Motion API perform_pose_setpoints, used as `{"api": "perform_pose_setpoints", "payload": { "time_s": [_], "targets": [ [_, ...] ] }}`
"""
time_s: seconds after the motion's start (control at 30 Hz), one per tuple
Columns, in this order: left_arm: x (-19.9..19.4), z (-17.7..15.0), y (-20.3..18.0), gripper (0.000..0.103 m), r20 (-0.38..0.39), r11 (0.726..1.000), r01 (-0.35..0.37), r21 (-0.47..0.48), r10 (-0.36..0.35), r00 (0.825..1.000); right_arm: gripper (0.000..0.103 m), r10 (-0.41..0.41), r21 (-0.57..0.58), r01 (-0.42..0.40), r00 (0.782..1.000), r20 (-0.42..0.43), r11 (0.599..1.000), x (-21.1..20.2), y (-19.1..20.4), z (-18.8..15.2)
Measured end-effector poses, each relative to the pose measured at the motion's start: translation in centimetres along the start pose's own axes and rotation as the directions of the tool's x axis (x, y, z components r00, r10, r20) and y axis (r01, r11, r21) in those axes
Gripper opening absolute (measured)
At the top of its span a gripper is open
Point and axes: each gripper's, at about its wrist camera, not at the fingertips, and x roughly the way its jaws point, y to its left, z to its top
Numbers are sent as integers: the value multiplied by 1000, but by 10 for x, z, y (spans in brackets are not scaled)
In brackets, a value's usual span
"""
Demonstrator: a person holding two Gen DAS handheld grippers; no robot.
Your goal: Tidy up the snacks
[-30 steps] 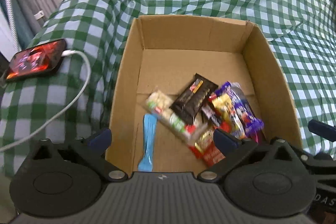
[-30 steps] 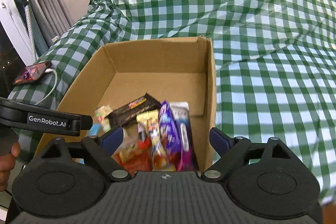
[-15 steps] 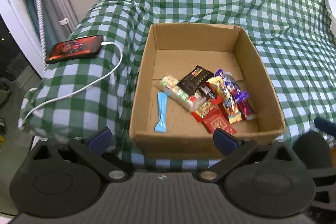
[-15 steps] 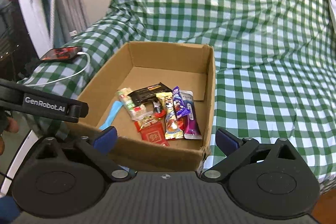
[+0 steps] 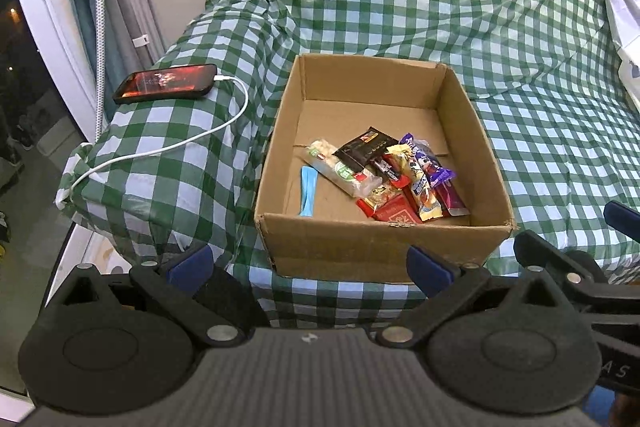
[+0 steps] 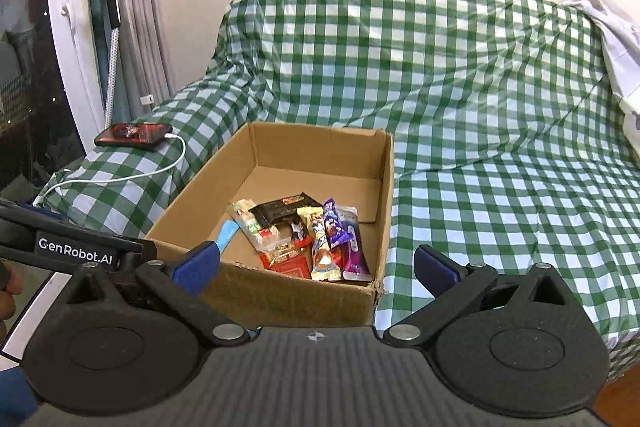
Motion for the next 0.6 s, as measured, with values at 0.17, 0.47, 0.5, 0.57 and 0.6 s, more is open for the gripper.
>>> {"api": "perform_pose_setpoints", "payload": {
  "time_s": [0.17,0.47,0.5,0.57,0.6],
  "targets": [
    [-4,-4,2,103,-1,1000,-8,4,8,1000,102,4,-18,-3,1000,24,1000,-6,4,-2],
    [-4,-6,0,103,10,998,-56,29,56,998,102,6,-35,-5,1000,30,999,-8,9,-3],
    [-3,-5,0,103,13,998,-60,30,60,998,102,5,-40,-4,1000,28,999,-7,10,-4],
    [-1,-4,0,103,17,997,-68,29,68,998,102,3,-53,-2,1000,22,999,-5,11,-4],
    [0,-2,0,103,16,997,-70,27,70,997,102,0,-60,1,1000,19,998,-3,12,-4]
  ]
}}
